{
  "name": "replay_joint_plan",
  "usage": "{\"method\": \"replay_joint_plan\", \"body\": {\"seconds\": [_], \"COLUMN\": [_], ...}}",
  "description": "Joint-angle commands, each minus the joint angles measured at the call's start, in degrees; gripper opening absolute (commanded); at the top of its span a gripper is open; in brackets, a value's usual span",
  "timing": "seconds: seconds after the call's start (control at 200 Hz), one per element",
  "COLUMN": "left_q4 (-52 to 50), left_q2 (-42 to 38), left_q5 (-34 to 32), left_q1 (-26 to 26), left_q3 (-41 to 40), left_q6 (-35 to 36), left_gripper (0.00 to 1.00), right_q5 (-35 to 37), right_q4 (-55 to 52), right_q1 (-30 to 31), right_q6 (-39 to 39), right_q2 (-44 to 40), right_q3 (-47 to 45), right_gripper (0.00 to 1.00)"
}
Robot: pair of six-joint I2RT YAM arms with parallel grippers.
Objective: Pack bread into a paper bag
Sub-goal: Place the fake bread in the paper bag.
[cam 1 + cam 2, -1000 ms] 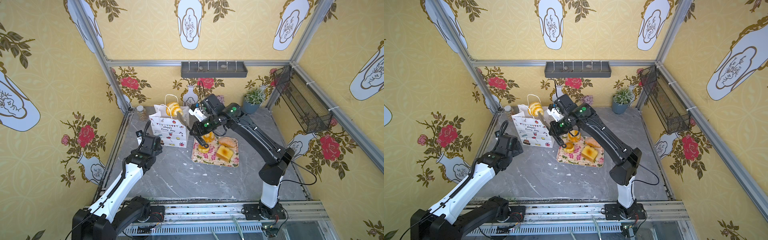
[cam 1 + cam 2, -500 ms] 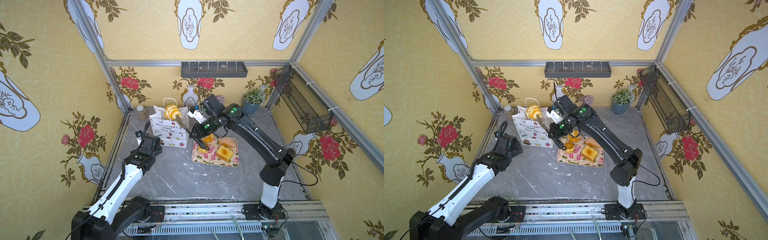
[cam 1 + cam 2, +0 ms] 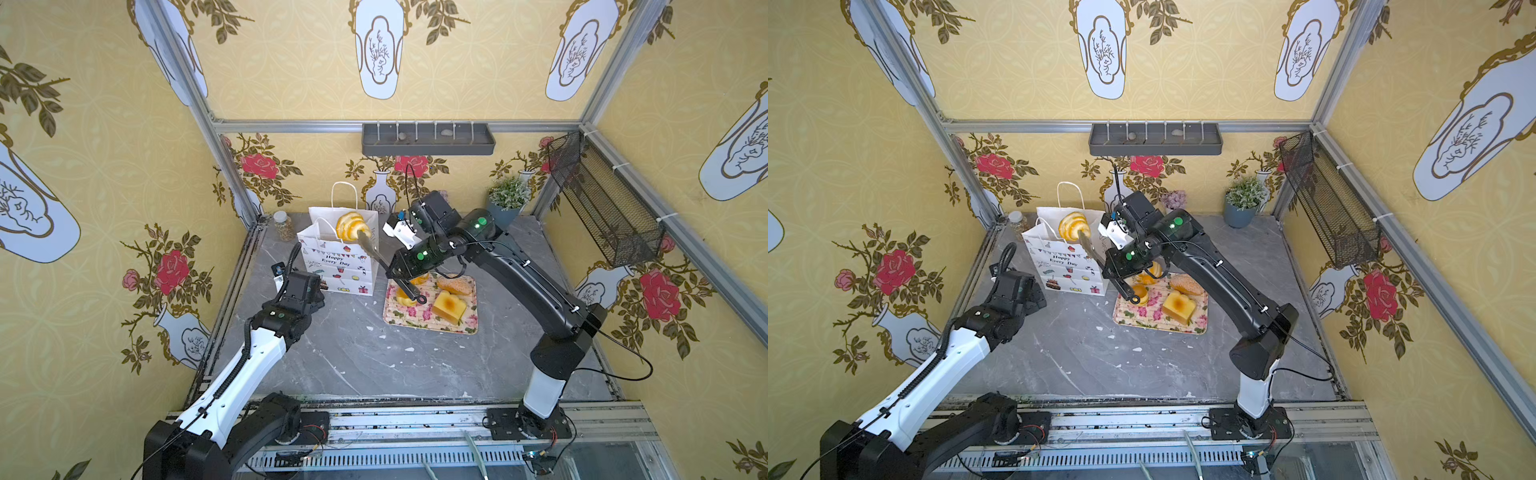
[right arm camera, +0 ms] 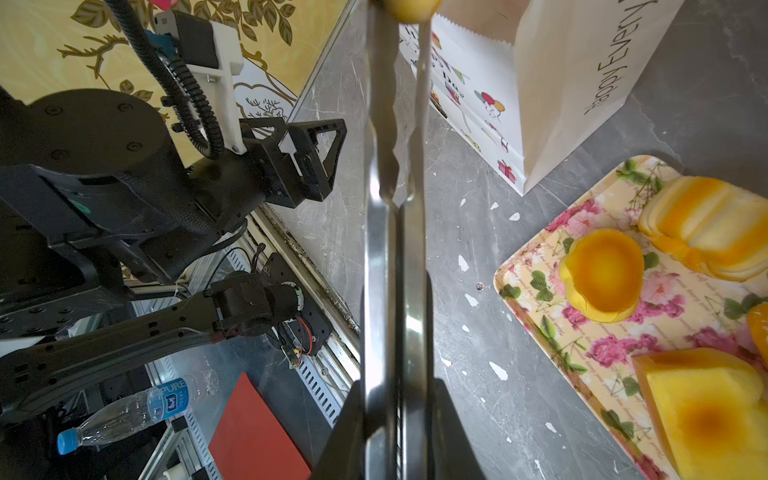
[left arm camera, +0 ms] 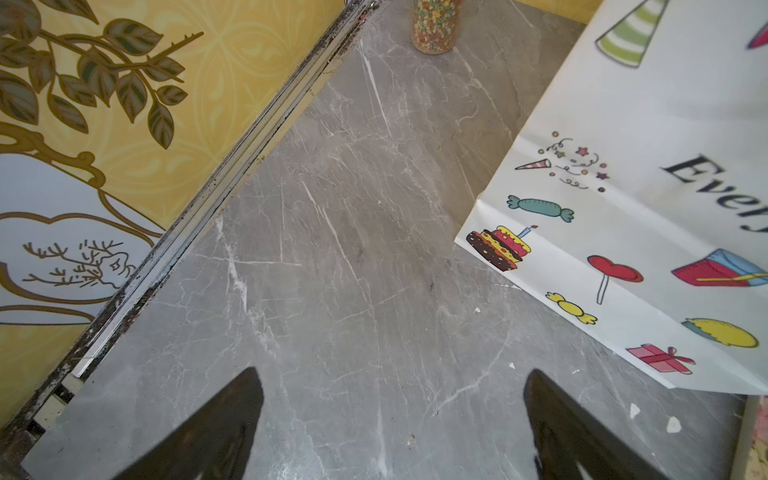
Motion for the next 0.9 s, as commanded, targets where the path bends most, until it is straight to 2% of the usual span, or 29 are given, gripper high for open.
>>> {"method": "replay_joint_plan", "body": {"seconds": [0.0,0.44,0.515,0.575,0.645,0.81,0.895], "left_q4": [0.6,-0.1,-0.2,-0.2,0.1,0.4,0.6], "left_q2": [-0.1,-0.8,-1.2,-1.2,-1.0,-0.4,-0.1], "left_q5": [0.2,-0.4,-0.8,-0.9,-0.7,-0.6,-0.4], "left_q1": [0.0,0.0,0.0,0.0,0.0,0.0,0.0], "left_q3": [-0.5,-0.5,-0.8,-0.8,-0.7,-0.4,-0.3], "left_q6": [-1.1,-1.0,-1.0,-1.0,-0.9,-0.8,-0.7], "left_gripper": [0.99,0.99,0.99,0.99,0.99,0.99,0.99], "right_q5": [-1.4,-4.1,-4.0,-3.9,-3.9,-2.8,-2.5], "right_q4": [2.0,0.8,1.1,1.2,1.2,1.2,1.0], "right_q1": [0.0,-0.2,-0.3,-0.5,-0.6,-0.8,-0.8], "right_q6": [0.3,-0.9,-0.8,-0.7,-0.5,-0.2,-0.1], "right_q2": [-0.4,5.1,5.1,4.9,4.8,3.9,3.6], "right_q3": [-0.5,4.2,4.1,4.0,3.9,3.9,4.0], "right_gripper": [0.0,0.0,0.09,0.21,0.24,0.39,0.41]}}
